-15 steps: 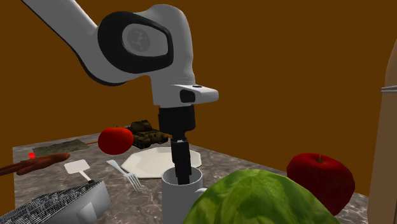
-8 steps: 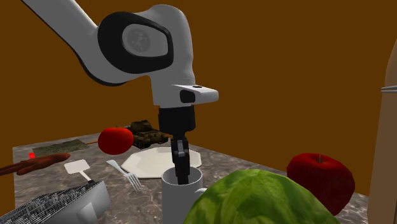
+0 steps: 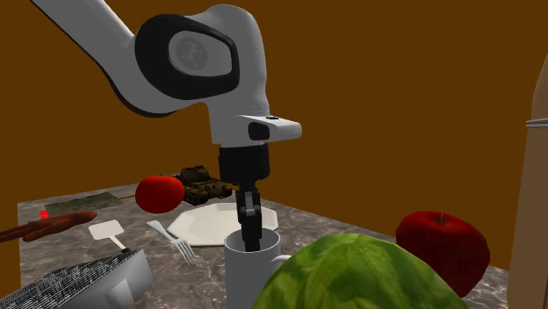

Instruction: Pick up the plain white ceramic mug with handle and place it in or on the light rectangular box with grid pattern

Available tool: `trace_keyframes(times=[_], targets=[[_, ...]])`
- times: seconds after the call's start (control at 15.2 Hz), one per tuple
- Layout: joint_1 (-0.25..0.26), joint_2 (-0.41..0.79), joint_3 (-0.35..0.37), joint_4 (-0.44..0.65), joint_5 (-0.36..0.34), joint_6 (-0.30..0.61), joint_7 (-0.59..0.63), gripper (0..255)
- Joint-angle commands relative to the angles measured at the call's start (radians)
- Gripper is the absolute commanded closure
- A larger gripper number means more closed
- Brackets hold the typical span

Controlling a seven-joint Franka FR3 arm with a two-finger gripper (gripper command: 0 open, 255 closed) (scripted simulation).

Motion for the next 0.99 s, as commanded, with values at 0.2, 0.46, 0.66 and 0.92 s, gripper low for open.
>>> trace_keyframes(times=[0.2, 0.46, 0.66, 0.92], targets=[[0.006, -0.045, -0.011, 0.028, 0.016, -0.071, -0.016, 255], [0.010, -0.079, -0.020, 0.057, 0.025, -0.132, -0.027, 255], [0.012, -0.101, -0.027, 0.081, 0.030, -0.178, -0.034, 255], [0.014, -0.126, -0.035, 0.116, 0.034, -0.237, -0.042, 255]])
